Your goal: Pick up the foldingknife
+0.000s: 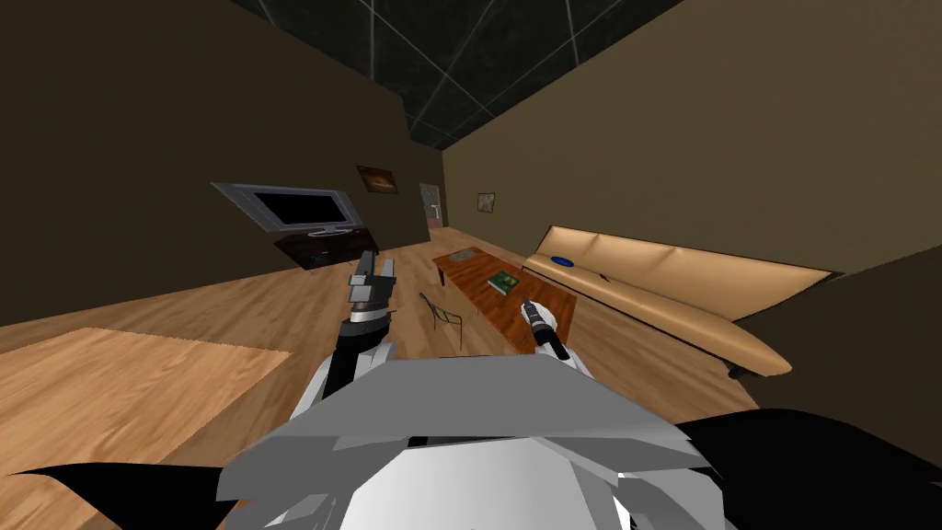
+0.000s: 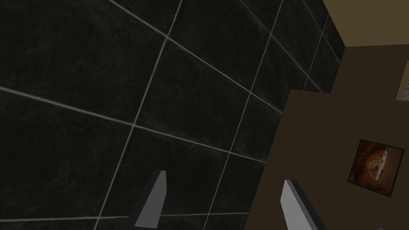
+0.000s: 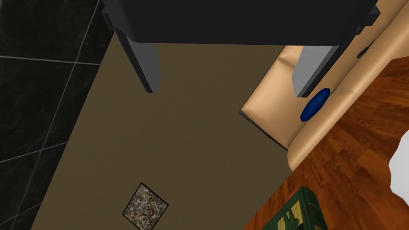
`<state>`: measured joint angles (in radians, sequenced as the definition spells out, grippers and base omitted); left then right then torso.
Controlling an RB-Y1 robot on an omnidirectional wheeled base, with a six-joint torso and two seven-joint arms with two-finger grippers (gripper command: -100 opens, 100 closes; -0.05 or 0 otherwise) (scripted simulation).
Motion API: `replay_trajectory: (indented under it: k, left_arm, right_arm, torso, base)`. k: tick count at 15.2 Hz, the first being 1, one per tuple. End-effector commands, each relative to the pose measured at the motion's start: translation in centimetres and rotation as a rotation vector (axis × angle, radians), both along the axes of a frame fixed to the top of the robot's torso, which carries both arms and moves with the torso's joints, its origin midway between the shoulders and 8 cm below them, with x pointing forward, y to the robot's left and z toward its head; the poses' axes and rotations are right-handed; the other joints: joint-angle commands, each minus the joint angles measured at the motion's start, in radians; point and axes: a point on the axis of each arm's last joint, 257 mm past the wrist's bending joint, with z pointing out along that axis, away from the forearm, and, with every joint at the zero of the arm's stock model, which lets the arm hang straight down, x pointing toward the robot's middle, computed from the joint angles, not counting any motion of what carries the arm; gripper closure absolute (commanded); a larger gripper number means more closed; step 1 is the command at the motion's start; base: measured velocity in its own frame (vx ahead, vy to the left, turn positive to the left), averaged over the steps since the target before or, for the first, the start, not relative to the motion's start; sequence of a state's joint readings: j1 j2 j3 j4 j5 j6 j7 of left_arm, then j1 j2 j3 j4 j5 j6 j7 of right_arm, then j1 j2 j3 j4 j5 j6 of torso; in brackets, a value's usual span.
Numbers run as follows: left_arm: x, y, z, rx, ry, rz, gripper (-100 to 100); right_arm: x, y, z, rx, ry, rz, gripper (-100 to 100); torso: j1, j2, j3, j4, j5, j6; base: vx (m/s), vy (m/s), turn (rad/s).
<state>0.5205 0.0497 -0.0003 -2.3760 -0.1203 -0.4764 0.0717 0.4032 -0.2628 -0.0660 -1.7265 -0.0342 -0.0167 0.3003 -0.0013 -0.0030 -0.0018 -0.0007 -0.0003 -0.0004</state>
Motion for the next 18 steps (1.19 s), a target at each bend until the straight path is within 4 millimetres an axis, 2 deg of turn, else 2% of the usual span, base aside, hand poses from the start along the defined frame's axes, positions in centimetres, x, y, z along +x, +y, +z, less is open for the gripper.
replay_trajectory:
  k: [1, 3, 4, 6, 7, 8, 9, 12, 13, 14, 15, 16, 17, 18]
  left_arm:
    - [0.0, 0.0, 0.0, 0.0, 0.0, 0.0, 0]
    - [0.0, 0.0, 0.0, 0.0, 0.0, 0.0, 0]
    - [0.0, 0.0, 0.0, 0.0, 0.0, 0.0, 0]
    - [0.0, 0.0, 0.0, 0.0, 0.0, 0.0, 0]
    - [0.0, 0.0, 0.0, 0.0, 0.0, 0.0, 0]
    - [0.0, 0.0, 0.0, 0.0, 0.0, 0.0, 0]
    - [0.0, 0.0, 0.0, 0.0, 0.0, 0.0, 0]
    - [0.0, 0.0, 0.0, 0.0, 0.0, 0.0, 0]
    - [0.0, 0.0, 0.0, 0.0, 0.0, 0.0, 0]
    - [0.0, 0.0, 0.0, 0.0, 0.0, 0.0, 0]
    - [0.0, 0.0, 0.0, 0.0, 0.0, 0.0, 0]
    - [0.0, 0.0, 0.0, 0.0, 0.0, 0.0, 0]
    - [0.0, 0.0, 0.0, 0.0, 0.0, 0.0, 0]
    - [0.0, 0.0, 0.0, 0.0, 0.0, 0.0, 0]
  right_arm:
    - [-0.8, -1.1, -2.6, -0.009, 0.07, -0.018, -100]
    - [-1.5, -2.2, -5.1, -0.02, 0.14, -0.036, -100]
    - [-1.6, -2.2, -5.3, -0.019, 0.143, -0.037, -100]
    - [-2.5, -3.2, -7.7, -0.029, 0.214, -0.054, -100]
    - [-2.5, -3.3, -7.8, -0.028, 0.216, -0.055, -100]
    - [-3.3, -4.1, -9.7, -0.038, 0.277, -0.068, -100]
    - [-3.6, -4.3, -10.3, -0.036, 0.29, -0.072, -100]
    - [-5.6, -6.0, -14.0, -0.052, 0.41, -0.098, -100]
    - [-6.3, -6.3, -14.9, -0.049, 0.435, -0.105, -100]
    - [-6.3, -6.3, -14.9, -0.049, 0.435, -0.105, -100]
    - [-7.8, -7.1, -17.0, -0.053, 0.507, -0.12, -100]
    - [-7.8, -7.1, -17.0, -0.053, 0.507, -0.12, -100]
    - [-9.2, -7.9, -18.7, -0.057, 0.57, -0.132, -100]
    - [-9.5, -7.9, -19.0, -0.056, 0.577, -0.134, -100]
  torso:
    - [0.0, 0.0, 0.0, 0.0, 0.0, 0.0]
    - [0.0, 0.0, 0.0, 0.0, 0.0, 0.0]
    - [0.0, 0.0, 0.0, 0.0, 0.0, 0.0]
    - [0.0, 0.0, 0.0, 0.0, 0.0, 0.0]
    - [0.0, 0.001, 0.0, 0.0, 0.0, 0.0]
    - [0.0, 0.001, 0.0, 0.0, 0.0, 0.001]
    - [0.001, 0.001, 0.0, 0.0, 0.0, 0.0]
    - [0.0, 0.0, 0.0, 0.0, 0.0, 0.0]
    - [0.0, -0.001, 0.0, 0.0, 0.0, 0.0]
    - [0.0, 0.0, 0.0, 0.0, 0.0, 0.0]
    - [0.0, 0.0, 0.0, 0.0, 0.0, 0.001]
    - [0.0, 0.0, 0.0, 0.0, 0.0, 0.0]
    - [0.0, 0.0, 0.0, 0.0, 0.0, 0.0]
    - [0.0, 0.0, 0.0, 0.0, 0.0, 0.0]
  base:
    - [0.036, -0.024, 0.146]
    - [0.037, -0.02, 0.177]
    - [0.02, -0.019, 0.053]
    - [0.02, -0.019, 0.137]
    - [0.017, -0.016, 0.045]
    - [0.019, -0.015, 0.141]
    - [0.023, -0.019, 0.159]
    - [0.032, -0.026, 0.164]
    - [0.035, -0.027, 0.152]
    - [0.024, -0.021, 0.063]
    - [0.024, -0.018, 0.1]
    - [0.021, -0.019, 0.137]
    - [0.026, -0.026, 0.192]
    - [0.026, -0.028, 0.17]
